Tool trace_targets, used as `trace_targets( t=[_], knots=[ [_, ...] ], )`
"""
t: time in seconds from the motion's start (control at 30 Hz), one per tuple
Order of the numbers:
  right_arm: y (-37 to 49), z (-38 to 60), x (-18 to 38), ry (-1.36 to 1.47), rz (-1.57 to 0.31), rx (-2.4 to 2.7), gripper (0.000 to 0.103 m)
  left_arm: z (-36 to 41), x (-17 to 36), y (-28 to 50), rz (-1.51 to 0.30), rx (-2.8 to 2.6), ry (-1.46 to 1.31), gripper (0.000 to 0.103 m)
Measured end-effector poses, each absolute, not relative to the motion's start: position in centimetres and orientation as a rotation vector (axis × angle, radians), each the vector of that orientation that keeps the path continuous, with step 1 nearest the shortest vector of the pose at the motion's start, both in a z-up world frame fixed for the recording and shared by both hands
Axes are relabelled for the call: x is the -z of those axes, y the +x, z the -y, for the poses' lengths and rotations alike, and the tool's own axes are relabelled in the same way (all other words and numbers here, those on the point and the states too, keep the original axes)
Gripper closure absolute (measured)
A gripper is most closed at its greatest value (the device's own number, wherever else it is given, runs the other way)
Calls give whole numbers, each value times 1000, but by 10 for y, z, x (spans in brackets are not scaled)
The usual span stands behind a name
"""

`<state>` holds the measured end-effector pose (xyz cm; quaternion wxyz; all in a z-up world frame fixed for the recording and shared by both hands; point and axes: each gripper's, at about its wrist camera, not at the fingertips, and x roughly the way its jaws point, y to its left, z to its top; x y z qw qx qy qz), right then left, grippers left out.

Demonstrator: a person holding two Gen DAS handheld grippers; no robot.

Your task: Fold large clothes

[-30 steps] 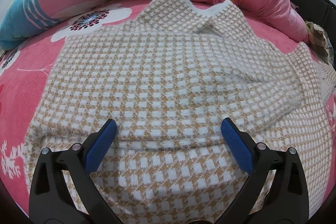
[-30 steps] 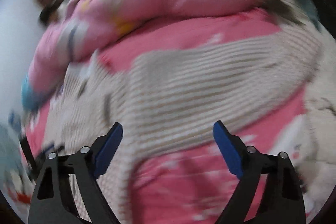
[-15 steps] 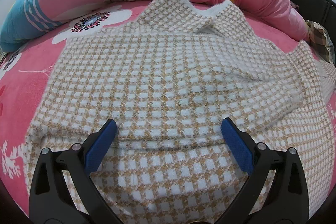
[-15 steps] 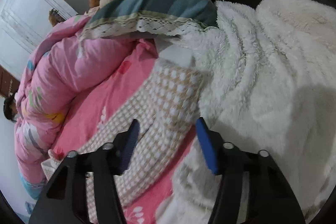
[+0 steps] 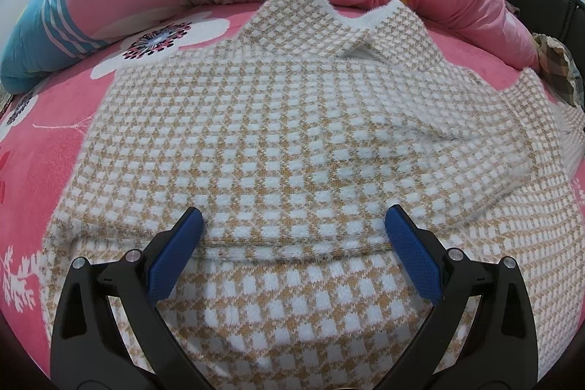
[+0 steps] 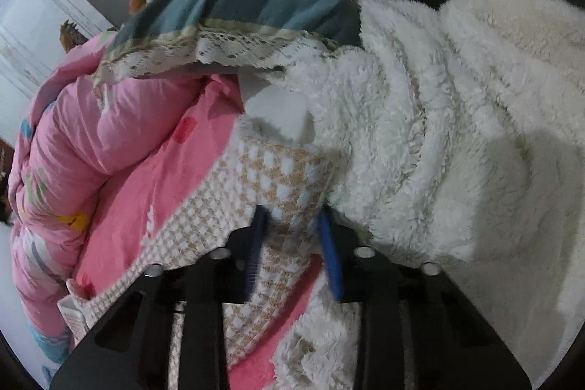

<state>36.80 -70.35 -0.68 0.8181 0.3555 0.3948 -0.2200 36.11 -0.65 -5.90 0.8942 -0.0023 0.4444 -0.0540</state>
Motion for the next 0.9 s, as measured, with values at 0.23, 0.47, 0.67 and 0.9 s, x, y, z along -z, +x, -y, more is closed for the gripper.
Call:
trace_targets(
  t=[0.23,0.47,0.67,0.9],
  knots=[
    [340,676,-42,690,-722,380,86,7,59,361,-919,109,-3,6],
    [318,609,-133,600,-576,154,87,7,60,360,-919,108,-4,6],
    [319,524,-211,517,-486,-63,88,4,57,361,-908,117,-28,6],
    [347,404,-252,437,-483,-263,88,-7,37,353,-897,99,-19,7]
  ],
)
